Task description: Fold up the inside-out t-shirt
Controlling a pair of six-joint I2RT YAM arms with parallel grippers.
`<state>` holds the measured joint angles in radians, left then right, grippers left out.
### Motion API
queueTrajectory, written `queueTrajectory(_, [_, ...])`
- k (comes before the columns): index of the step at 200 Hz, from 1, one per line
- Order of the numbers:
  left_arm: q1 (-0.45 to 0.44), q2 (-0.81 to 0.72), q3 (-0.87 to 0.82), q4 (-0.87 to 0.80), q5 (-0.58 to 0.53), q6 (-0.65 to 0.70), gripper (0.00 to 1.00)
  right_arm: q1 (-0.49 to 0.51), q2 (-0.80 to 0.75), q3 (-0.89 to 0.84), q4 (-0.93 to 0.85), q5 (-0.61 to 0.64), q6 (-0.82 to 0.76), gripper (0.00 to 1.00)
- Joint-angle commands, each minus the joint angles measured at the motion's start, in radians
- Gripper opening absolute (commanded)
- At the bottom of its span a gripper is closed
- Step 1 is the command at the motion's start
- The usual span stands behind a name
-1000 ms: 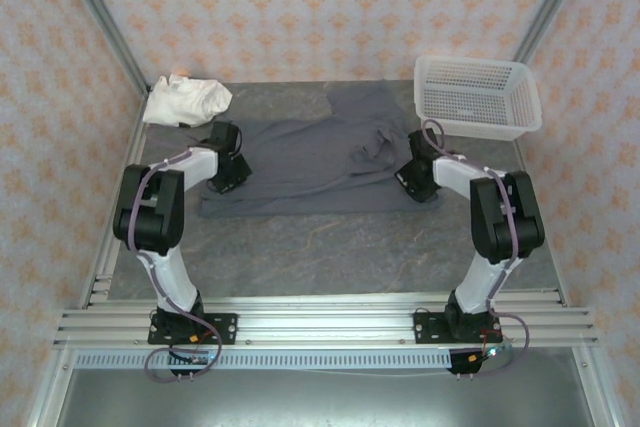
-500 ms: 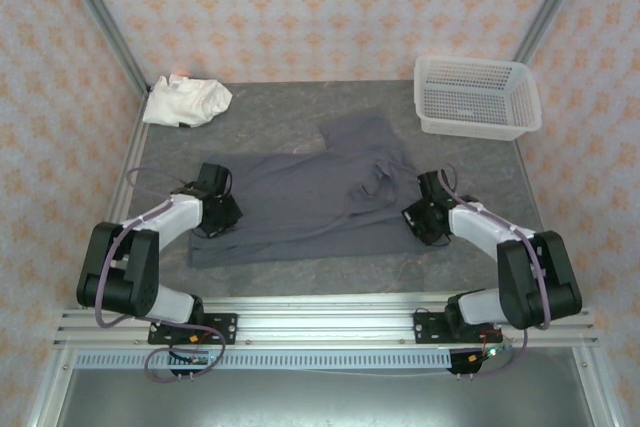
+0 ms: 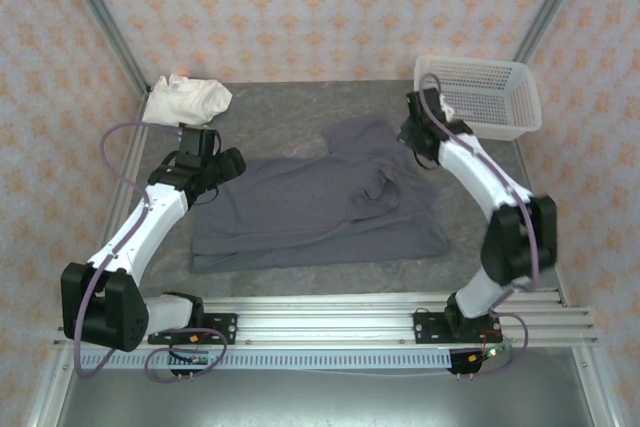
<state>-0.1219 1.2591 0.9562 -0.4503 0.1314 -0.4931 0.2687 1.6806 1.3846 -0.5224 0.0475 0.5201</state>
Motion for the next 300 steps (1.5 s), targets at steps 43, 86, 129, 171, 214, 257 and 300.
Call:
queueTrajectory(43, [0.01, -0.031, -0.046, 0.027, 0.034, 0.053, 0.72, 0.027, 0.456, 0.377, -0.164, 0.188, -0.372, 0.31])
queueTrajectory(86, [0.01, -0.058, -0.066, 0.008, 0.02, 0.064, 0.73, 0.008, 0.606, 0.512, -0.258, 0.108, -0.377, 0.35])
queueTrajectory(129, [0.011, -0.061, -0.058, 0.007, 0.034, 0.07, 0.73, -0.016, 0.701, 0.611, -0.31, 0.065, -0.402, 0.37])
queueTrajectory(171, [0.01, -0.064, -0.07, 0.006, 0.025, 0.064, 0.74, -0.019, 0.736, 0.61, -0.326, -0.065, -0.401, 0.37])
queueTrajectory(214, [0.042, -0.035, -0.026, -0.028, 0.04, 0.054, 0.83, -0.022, 0.736, 0.605, -0.322, -0.124, -0.397, 0.15])
queueTrajectory(257, [0.134, 0.091, 0.113, -0.118, 0.043, 0.061, 0.93, -0.034, 0.59, 0.547, -0.253, -0.037, -0.382, 0.0])
queueTrajectory(300, [0.169, 0.332, 0.294, -0.222, 0.029, -0.001, 0.78, -0.046, 0.376, 0.284, -0.035, -0.065, -0.24, 0.0])
